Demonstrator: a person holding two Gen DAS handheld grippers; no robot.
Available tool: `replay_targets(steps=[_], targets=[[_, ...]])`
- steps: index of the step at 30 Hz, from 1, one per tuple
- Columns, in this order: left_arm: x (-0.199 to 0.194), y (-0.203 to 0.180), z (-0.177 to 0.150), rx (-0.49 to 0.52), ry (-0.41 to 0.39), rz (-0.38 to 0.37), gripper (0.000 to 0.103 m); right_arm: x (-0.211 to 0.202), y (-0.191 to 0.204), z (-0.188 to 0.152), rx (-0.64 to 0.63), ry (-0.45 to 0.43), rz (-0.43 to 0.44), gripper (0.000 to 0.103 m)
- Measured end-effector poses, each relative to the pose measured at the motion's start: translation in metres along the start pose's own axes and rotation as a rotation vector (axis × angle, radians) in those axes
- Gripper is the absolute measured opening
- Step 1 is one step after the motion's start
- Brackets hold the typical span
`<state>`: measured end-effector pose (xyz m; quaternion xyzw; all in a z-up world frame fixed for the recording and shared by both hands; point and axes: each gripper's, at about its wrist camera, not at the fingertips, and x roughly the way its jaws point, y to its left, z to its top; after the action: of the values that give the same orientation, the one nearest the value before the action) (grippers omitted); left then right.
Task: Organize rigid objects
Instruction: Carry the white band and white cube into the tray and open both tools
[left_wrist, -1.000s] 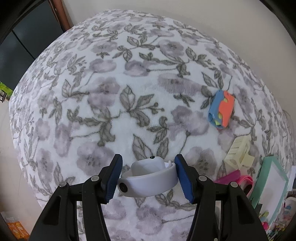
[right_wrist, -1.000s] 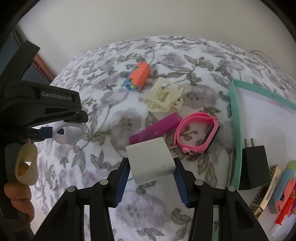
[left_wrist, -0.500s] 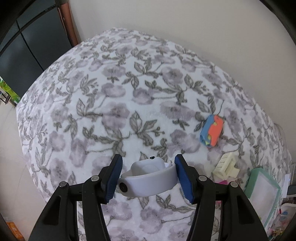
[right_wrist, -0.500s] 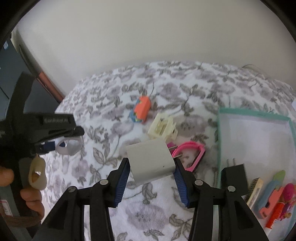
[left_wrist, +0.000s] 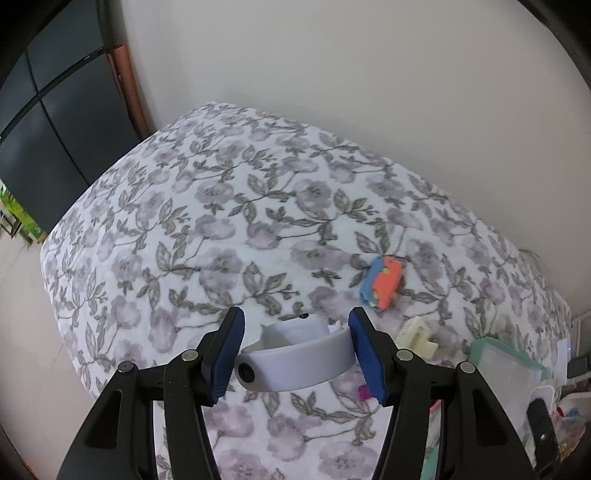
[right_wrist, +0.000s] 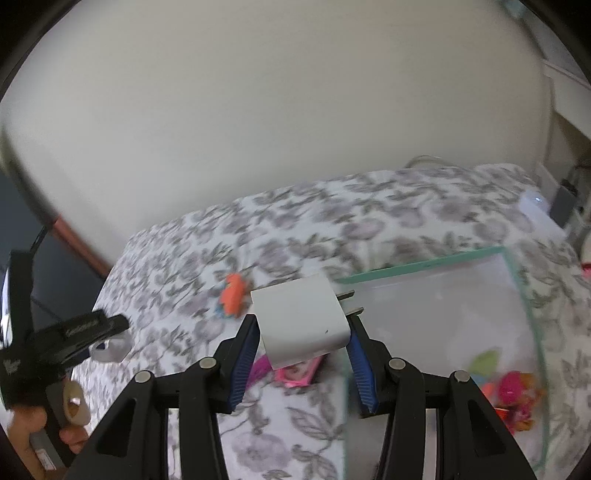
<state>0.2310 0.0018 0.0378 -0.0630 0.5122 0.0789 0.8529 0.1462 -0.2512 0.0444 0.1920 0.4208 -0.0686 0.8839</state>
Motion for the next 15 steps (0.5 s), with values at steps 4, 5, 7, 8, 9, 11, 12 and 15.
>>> replay_targets(steps=[4, 5, 7, 8, 9, 11, 12, 15], targets=[[-0.008, -0.018, -0.005, 0.030, 0.005, -0.061, 0.060, -0.009, -0.026, 0.008, 0.047, -0.006, -0.074, 0.050], [-0.009, -0.024, -0.006, 0.040, 0.007, -0.079, 0.060, -0.011, -0.032, 0.009, 0.062, -0.006, -0.081, 0.050], [-0.013, -0.036, -0.009, 0.062, 0.012, -0.110, 0.060, -0.014, -0.045, 0.009, 0.087, -0.003, -0.093, 0.050], [-0.014, -0.041, -0.010, 0.068, 0.013, -0.119, 0.060, -0.015, -0.049, 0.010, 0.095, -0.002, -0.100, 0.050], [-0.017, -0.046, -0.012, 0.078, 0.013, -0.128, 0.060, -0.015, -0.054, 0.010, 0.103, -0.001, -0.109, 0.050], [-0.022, -0.061, -0.016, 0.107, 0.003, -0.130, 0.060, -0.017, -0.061, 0.010, 0.114, 0.003, -0.124, 0.050], [-0.026, -0.068, -0.019, 0.124, -0.004, -0.132, 0.060, -0.017, -0.064, 0.010, 0.120, 0.004, -0.129, 0.050], [-0.034, -0.089, -0.027, 0.173, -0.009, -0.170, 0.060, -0.020, -0.074, 0.010, 0.141, 0.006, -0.137, 0.051]])
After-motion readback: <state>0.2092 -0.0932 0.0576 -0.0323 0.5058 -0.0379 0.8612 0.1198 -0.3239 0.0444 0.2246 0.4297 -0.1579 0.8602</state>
